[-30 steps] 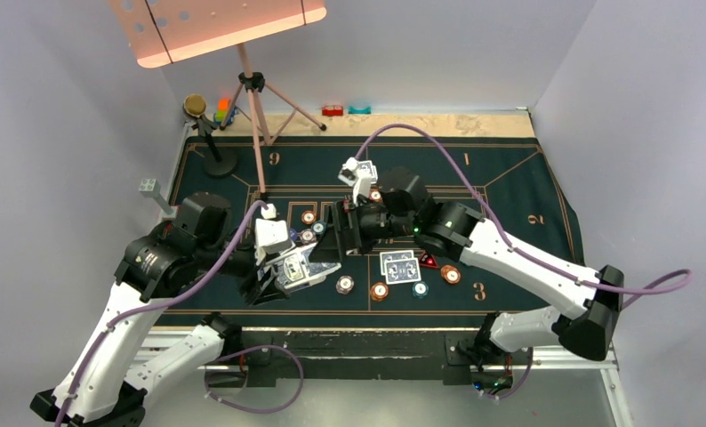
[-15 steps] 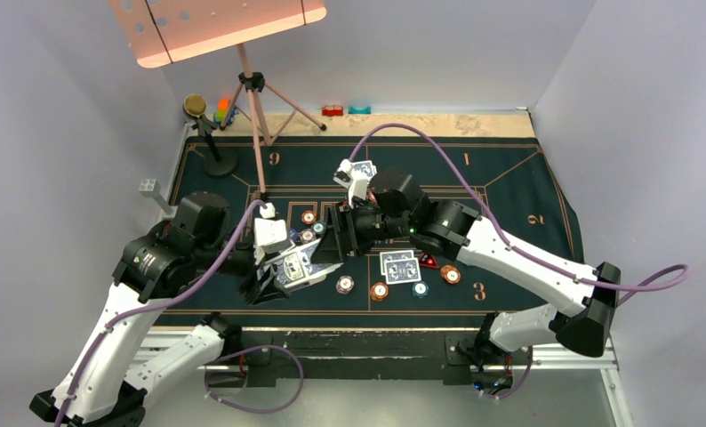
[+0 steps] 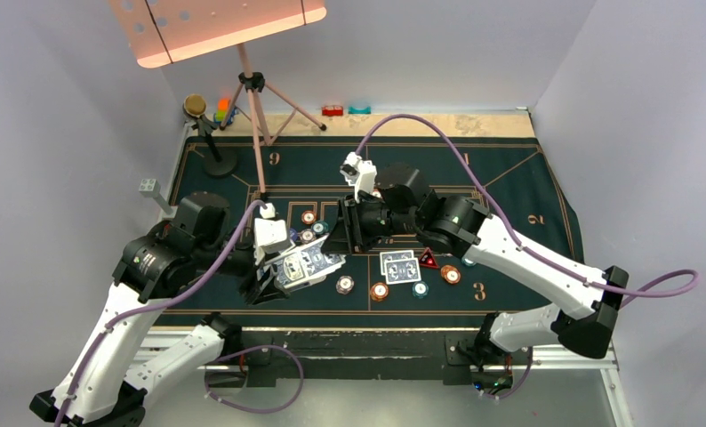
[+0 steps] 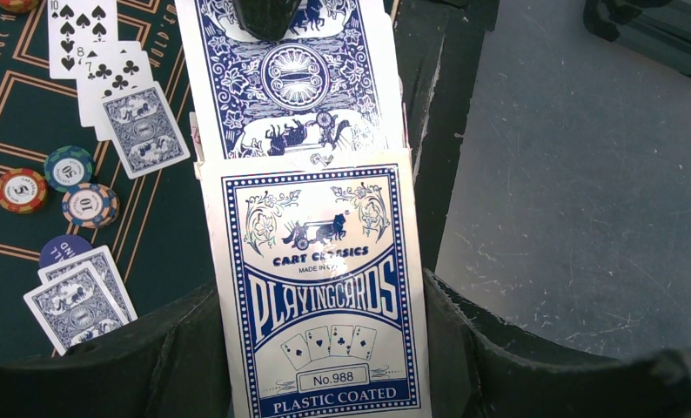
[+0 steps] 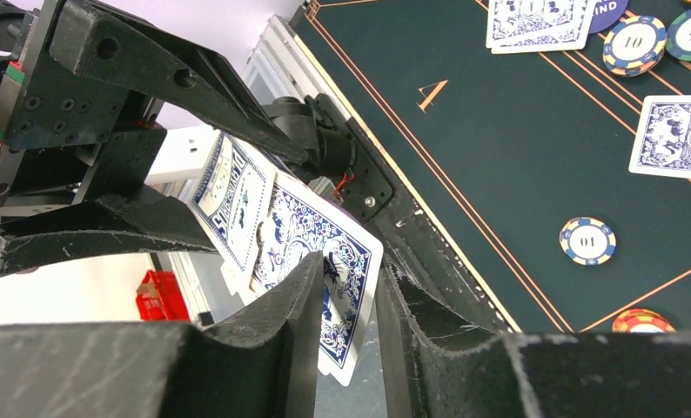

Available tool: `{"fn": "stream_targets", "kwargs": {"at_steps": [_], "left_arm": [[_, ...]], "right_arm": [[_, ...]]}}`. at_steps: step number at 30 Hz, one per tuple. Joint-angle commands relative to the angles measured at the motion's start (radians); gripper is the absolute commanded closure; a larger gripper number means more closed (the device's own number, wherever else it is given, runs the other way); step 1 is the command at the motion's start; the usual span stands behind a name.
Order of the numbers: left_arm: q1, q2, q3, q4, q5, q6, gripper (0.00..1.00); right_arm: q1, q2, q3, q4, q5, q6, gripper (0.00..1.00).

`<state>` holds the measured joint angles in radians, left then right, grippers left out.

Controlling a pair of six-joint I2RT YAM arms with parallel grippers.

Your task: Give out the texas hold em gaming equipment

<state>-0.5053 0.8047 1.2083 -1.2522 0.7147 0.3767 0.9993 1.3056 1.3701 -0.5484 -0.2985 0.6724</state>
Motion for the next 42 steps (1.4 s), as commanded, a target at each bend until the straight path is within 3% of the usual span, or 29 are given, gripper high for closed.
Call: {"fn": "stream_targets", "kwargs": {"at_steps": [1,13,20,28,34,42], "left_arm": [[0.004,-0.01,0.036,0.022,0.034,-0.01,1.0],[0.004,-0.01,0.033,0.022,0.037,-0.01,1.0],[0.004,-0.01,0.025,0.022,0.035,-0.007,1.0],[0.004,-0.012,0.02,0.019,0.035,-0.004,1.0],[0.004,-0.017,0.013,0.014,0.034,0.004,1.0],[0.004,-0.025,0.008,0.001,0.035,0.014,1.0]], "right_arm": [[-0.002,-0.023,0.056,-0.048,0.055,-0.036,0.72],[-0.039,-0.047,0.091,-0.099,0.11,-0.065,0.78],[-0.103,-0.092,0.085,-0.056,0.032,-0.024,1.0],[-0.244,-0.165,0.009,0.085,-0.207,0.063,1.0],[-0.344,-0.165,-0.005,0.05,-0.204,0.033,1.0],[-0.385,0.025,-0.172,0.238,-0.211,-0.002,1.0]]}}
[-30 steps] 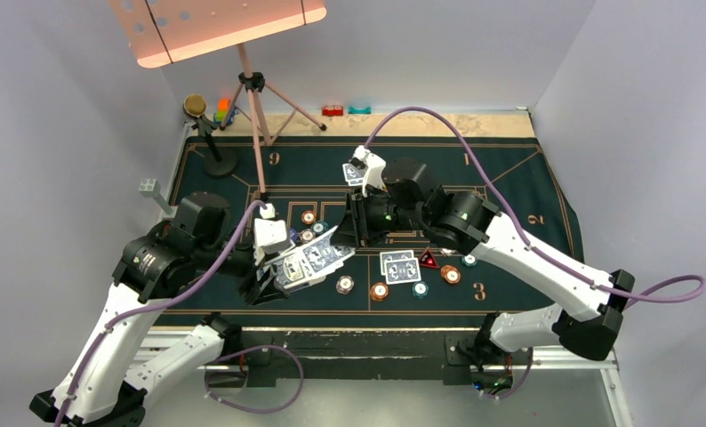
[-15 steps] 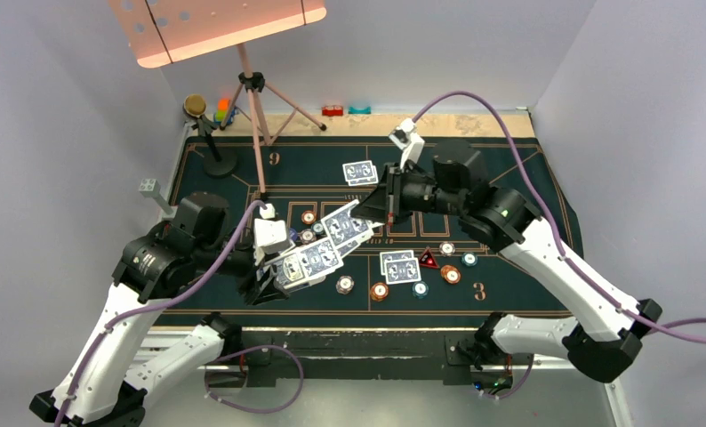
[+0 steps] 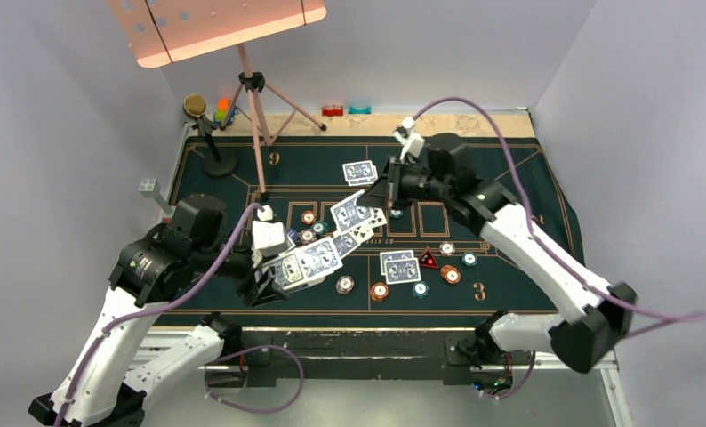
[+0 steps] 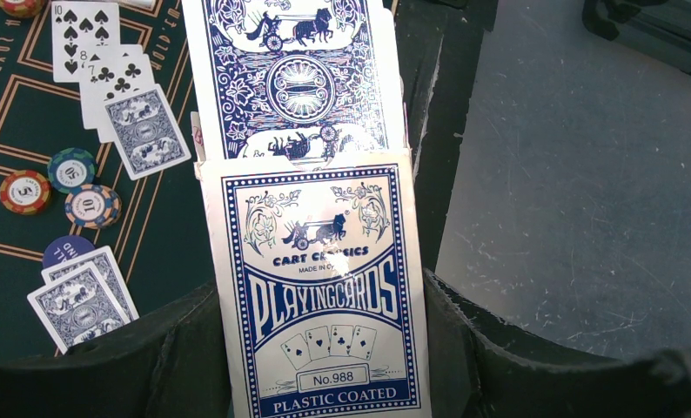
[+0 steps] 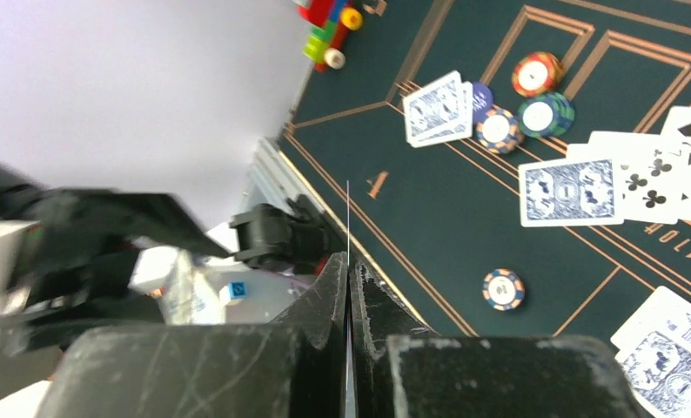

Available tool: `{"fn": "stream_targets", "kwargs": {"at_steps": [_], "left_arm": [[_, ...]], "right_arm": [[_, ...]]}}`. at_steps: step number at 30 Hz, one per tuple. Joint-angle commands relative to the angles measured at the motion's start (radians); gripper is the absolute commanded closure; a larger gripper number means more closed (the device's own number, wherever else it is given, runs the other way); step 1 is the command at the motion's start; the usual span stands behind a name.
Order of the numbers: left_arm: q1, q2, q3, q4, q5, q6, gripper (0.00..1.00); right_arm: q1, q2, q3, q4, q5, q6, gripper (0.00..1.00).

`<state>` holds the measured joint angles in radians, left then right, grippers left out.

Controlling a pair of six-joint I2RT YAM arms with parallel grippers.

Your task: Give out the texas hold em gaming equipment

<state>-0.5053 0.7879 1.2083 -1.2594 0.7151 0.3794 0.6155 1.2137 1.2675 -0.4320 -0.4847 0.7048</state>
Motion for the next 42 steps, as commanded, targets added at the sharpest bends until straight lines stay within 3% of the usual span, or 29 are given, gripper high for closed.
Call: {"fn": "stream_targets", "kwargs": {"at_steps": [1,11,18,19,21,26,28,35,42], "left_arm": [[0.004,-0.008,0.009,0.008,0.035,0.014,1.0],[0.004,-0.001,0.012,0.001,0.038,0.021,1.0],[0.004,0.006,-0.004,0.012,0.042,0.021,1.0],[0.004,0.007,-0.004,0.011,0.043,0.021,1.0],[0.005,0.005,-0.005,0.011,0.041,0.022,1.0],[0.004,0.004,-0.023,0.022,0.042,0.022,1.0],[0.004,0.004,-0.037,0.032,0.042,0.021,1.0],[0.004,0.038,-0.084,0.071,0.033,0.012,1.0],[0.004,0.062,-0.105,0.117,0.029,0.002,1.0]], "right_arm": [[0.0,0.161,-0.083,0.146,-0.018,-0.05,1.0],[0.01,0.537,-0.118,0.421,-0.053,-0.039,1.0],[0.056,0.682,-0.087,0.391,0.033,-0.059,1.0],[0.061,0.695,-0.08,0.358,0.065,-0.066,0.98],[0.072,0.704,-0.068,0.29,0.151,-0.08,0.83],[0.078,0.616,-0.061,0.137,0.318,-0.112,0.46],[0.078,0.535,-0.065,0.102,0.349,-0.12,0.38],[0.144,0.274,-0.035,-0.088,0.506,-0.157,0.32],[0.283,0.149,-0.073,-0.203,0.632,-0.121,0.33]]}}
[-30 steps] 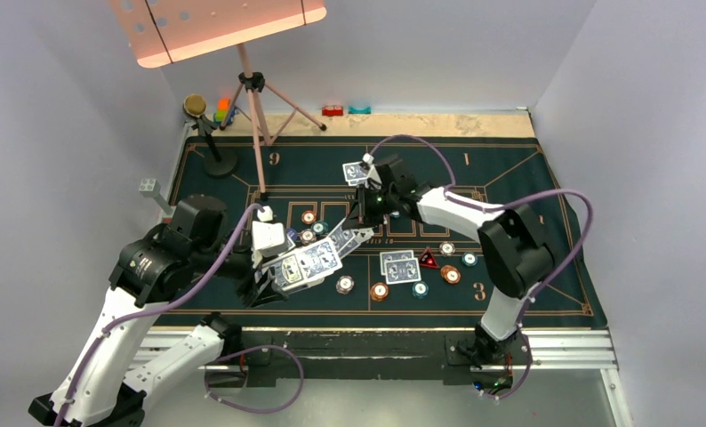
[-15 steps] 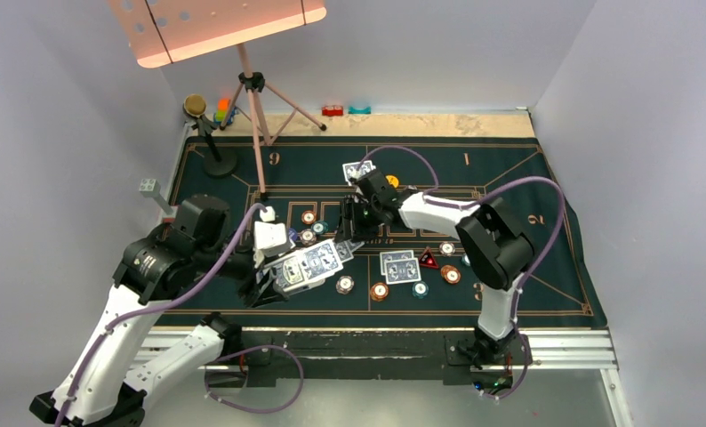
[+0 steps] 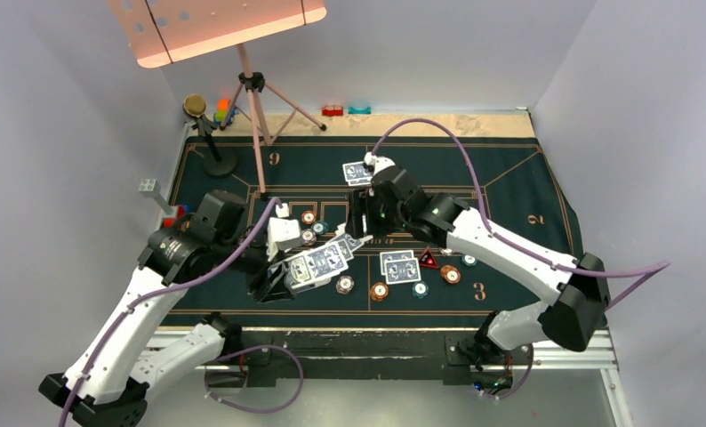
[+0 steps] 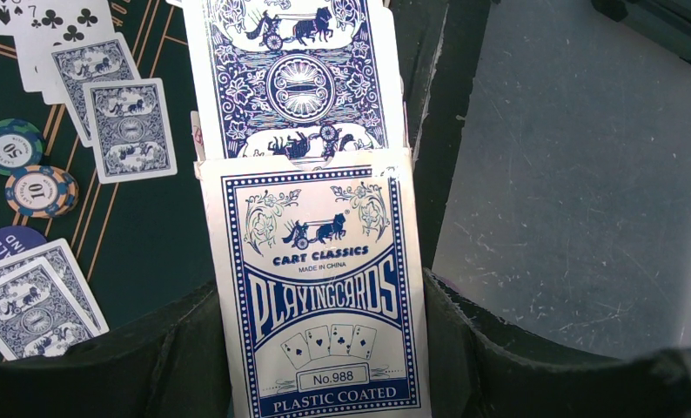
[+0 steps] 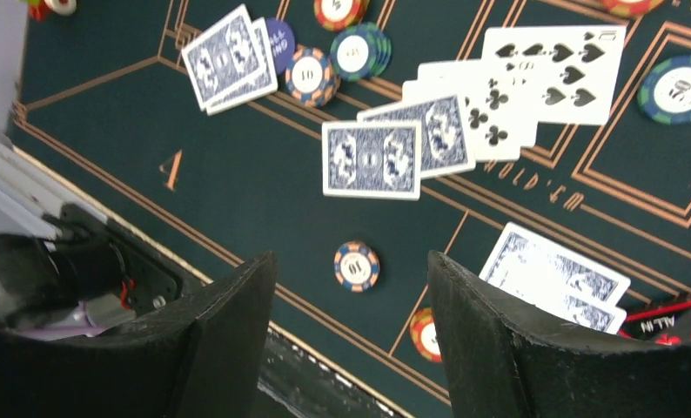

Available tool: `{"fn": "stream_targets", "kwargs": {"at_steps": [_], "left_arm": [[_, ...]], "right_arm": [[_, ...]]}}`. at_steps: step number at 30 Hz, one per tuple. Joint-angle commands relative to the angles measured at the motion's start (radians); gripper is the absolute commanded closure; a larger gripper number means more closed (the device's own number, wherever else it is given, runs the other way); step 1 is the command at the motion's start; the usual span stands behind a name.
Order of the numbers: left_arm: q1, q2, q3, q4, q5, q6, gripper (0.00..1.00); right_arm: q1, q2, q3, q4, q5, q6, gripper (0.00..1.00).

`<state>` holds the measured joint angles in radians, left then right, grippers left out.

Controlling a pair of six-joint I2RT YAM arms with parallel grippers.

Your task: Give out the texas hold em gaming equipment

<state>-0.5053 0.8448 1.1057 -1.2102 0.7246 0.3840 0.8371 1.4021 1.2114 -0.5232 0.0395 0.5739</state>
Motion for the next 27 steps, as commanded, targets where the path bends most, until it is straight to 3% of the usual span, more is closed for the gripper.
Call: {"fn": "stream_targets", "kwargs": {"at_steps": [1,9,17,22,27], "left_arm": [[0.004,0.009,-0.004,0.071,0.019,-0.001,1.0],[0.004,0.033,-0.032,0.11,0.012,0.019,1.0],[0.002,0.105,-0.043,0.138,0.038,0.047,1.0],[-0.002,0.133,-0.04,0.136,0.067,0.088,1.0],[-0.011,0.137,-0.066,0.109,0.026,0.241,1.0]], "right_arm": [[0.08,-0.049,-0.022,-0.121,0.118,0.024,0.33],[0.216,-0.07,0.025,-0.187,0.173,0.089,0.34],[0.328,0.051,0.136,-0.205,0.185,0.106,0.34],[0.343,0.043,0.154,-0.249,0.216,0.127,0.35],[0.326,-0.052,0.143,-0.344,0.312,0.13,0.33]]}}
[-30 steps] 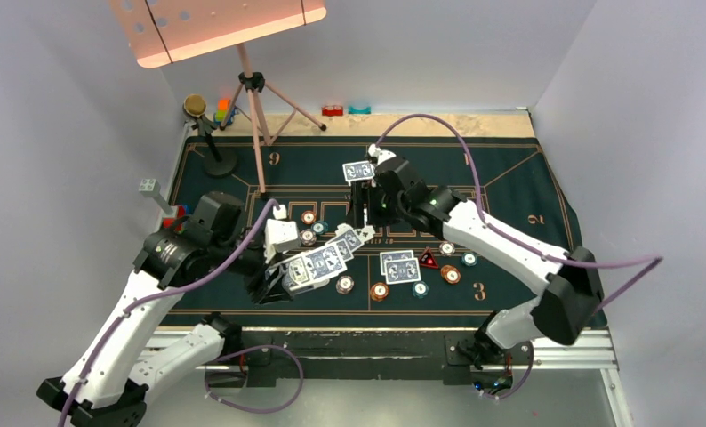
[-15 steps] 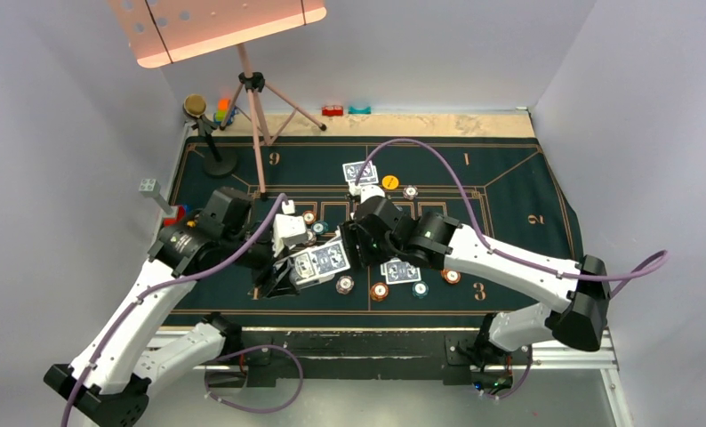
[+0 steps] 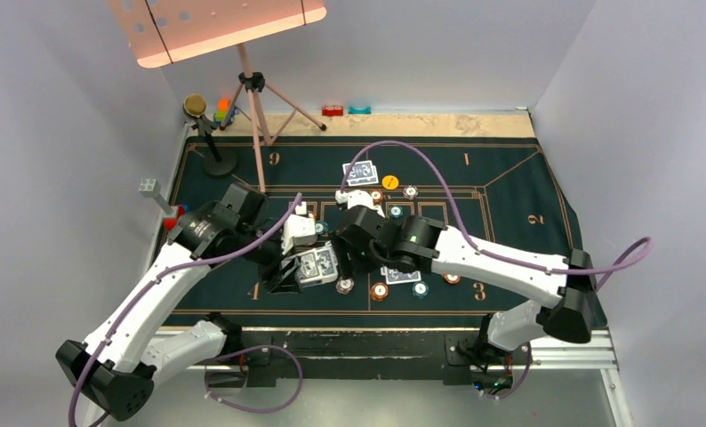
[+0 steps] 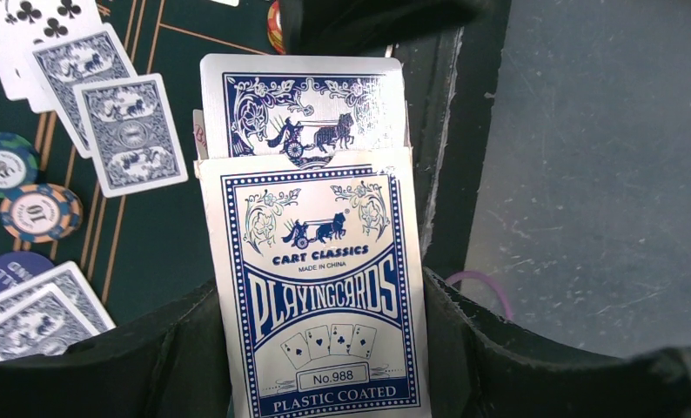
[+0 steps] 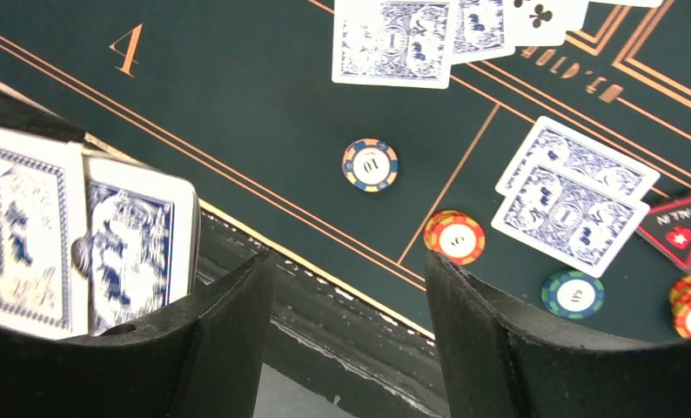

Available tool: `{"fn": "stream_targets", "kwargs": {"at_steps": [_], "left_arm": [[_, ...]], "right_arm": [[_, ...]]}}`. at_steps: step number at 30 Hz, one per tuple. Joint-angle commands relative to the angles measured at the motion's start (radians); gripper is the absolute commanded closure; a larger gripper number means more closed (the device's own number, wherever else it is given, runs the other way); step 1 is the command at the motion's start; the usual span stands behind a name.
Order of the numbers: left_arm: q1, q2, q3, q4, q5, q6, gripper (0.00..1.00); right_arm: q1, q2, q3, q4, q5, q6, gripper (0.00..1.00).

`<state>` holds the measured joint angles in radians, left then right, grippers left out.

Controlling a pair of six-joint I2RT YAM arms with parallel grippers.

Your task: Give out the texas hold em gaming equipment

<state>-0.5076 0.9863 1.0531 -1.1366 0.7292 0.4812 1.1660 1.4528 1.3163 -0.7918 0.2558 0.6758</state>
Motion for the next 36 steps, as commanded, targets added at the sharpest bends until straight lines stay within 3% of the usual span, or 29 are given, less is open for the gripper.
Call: {"fn": "stream_targets", "kwargs": {"at_steps": [1,6,13,20,26,29,32,36], "left_arm": [[-0.009,0.0,-0.032,0.034,0.013,0.181,1.0],[-0.027,0.08,-0.09,0.017,-0.043,0.307,1.0],[-0.097,0.155,-0.175,0.103,-0.071,0.348,0.99],[-0.147,0.251,-0.265,0.202,-0.121,0.352,0.81],[-0.163,0.24,-0.329,0.286,-0.185,0.343,0.44],[-0.163,0.199,-0.348,0.304,-0.181,0.316,0.01],[-0.163,0.156,-0.338,0.289,-0.187,0.28,0.0],[-0.162,0.078,-0.286,0.247,-0.202,0.214,0.0]], "right_arm": [[-0.013,-0.127,0.03,-0.097,0.123,0.033,0.33],[-0.122,-0.28,-0.084,-0.127,0.143,0.055,0.32],[-0.247,-0.406,-0.193,-0.097,0.12,0.055,0.31],[-0.302,-0.439,-0.213,-0.082,0.097,0.058,0.29],[-0.34,-0.452,-0.19,-0.089,0.089,0.041,0.27],[-0.355,-0.453,-0.177,-0.093,0.086,0.032,0.22],[-0.36,-0.451,-0.165,-0.096,0.089,0.027,0.11],[-0.363,-0.45,-0.153,-0.094,0.1,0.025,0.06]]}}
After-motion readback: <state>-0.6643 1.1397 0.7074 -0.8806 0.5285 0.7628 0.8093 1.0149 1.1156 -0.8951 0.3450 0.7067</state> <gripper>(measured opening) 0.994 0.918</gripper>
